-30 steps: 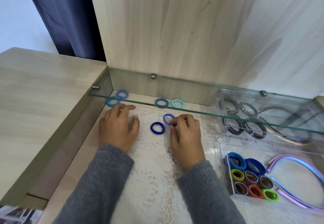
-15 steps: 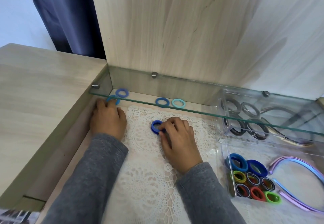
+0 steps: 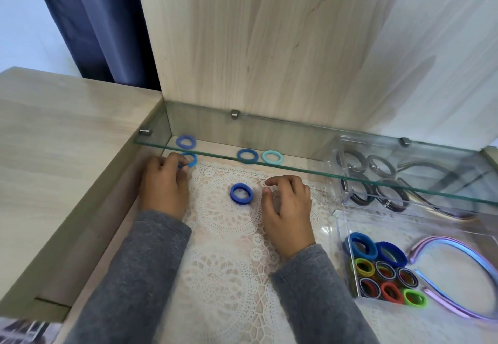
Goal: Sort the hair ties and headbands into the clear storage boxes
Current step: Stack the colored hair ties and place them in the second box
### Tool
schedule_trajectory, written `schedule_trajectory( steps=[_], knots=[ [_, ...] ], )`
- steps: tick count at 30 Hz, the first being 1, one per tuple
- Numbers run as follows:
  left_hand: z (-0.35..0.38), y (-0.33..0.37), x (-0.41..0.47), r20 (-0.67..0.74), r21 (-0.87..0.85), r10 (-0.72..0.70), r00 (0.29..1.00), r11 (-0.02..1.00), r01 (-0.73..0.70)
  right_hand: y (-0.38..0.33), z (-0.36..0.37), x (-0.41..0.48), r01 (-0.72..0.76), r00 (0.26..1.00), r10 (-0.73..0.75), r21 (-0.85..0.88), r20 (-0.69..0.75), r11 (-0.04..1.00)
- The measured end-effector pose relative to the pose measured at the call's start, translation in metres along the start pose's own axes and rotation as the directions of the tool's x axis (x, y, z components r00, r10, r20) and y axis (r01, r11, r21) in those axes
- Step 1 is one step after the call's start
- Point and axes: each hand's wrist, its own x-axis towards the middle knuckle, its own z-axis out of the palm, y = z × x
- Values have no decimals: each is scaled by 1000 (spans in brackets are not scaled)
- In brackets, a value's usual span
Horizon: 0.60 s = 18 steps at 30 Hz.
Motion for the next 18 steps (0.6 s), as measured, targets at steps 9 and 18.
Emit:
schedule_trajectory(
  steps=[9, 18],
  knots=[
    [7, 14, -11, 188, -357, 594, 783, 783, -509, -1, 0, 0, -22, 1000, 23, 20, -11, 1000],
    [11, 10, -14, 265, -289, 596, 758, 799, -527, -2, 1, 0, -4, 1000, 3, -16, -25, 1000]
  ],
)
